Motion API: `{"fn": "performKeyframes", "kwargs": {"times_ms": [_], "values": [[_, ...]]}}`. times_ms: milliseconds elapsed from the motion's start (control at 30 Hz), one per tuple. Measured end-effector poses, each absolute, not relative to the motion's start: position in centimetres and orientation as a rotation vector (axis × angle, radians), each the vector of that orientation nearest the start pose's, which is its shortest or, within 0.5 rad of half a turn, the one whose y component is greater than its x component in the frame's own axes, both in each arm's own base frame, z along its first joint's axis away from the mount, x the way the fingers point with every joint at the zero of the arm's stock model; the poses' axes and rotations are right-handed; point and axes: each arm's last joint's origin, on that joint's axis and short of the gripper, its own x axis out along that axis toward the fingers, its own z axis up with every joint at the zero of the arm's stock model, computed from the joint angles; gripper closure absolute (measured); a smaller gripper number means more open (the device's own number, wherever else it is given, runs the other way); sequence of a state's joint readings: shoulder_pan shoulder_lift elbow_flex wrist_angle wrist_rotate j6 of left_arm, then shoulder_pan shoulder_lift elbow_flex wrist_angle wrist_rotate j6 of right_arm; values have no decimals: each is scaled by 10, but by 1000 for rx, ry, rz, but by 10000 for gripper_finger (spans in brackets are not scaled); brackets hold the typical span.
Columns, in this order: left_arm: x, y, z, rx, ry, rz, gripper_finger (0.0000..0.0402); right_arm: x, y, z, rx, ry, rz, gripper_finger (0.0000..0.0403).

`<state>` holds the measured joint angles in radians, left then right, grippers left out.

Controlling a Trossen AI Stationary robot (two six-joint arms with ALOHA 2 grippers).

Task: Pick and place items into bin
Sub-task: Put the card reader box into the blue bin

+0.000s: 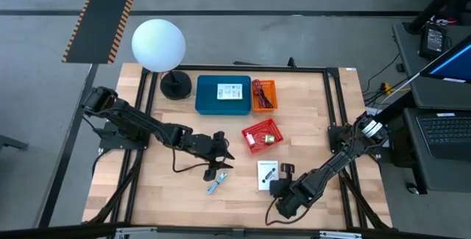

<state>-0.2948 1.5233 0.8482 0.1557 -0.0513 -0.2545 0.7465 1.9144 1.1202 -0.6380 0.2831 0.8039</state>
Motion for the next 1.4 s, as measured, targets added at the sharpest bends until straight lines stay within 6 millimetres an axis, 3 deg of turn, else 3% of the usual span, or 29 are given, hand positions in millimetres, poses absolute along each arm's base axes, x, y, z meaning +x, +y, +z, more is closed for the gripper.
{"fn": "performKeyframes", "kwargs": {"times_ms": [167,433,567,767,900,1400], "values": [[314,-94,193,-241,598,-135,249,258,216,125,-102,1298,-61,403],[333,-100,164,-351,582,-143,249,264,211,125,-73,1281,-82,403],[339,-97,165,-401,580,-123,249,265,212,125,-13,1271,-123,403],[346,-88,170,-502,571,-112,249,267,213,125,-58,1250,-63,403],[347,-84,170,-548,584,-120,249,271,216,124,-119,1215,16,403],[343,-82,163,-676,678,-63,246,285,204,124,-130,1198,47,403]]}}
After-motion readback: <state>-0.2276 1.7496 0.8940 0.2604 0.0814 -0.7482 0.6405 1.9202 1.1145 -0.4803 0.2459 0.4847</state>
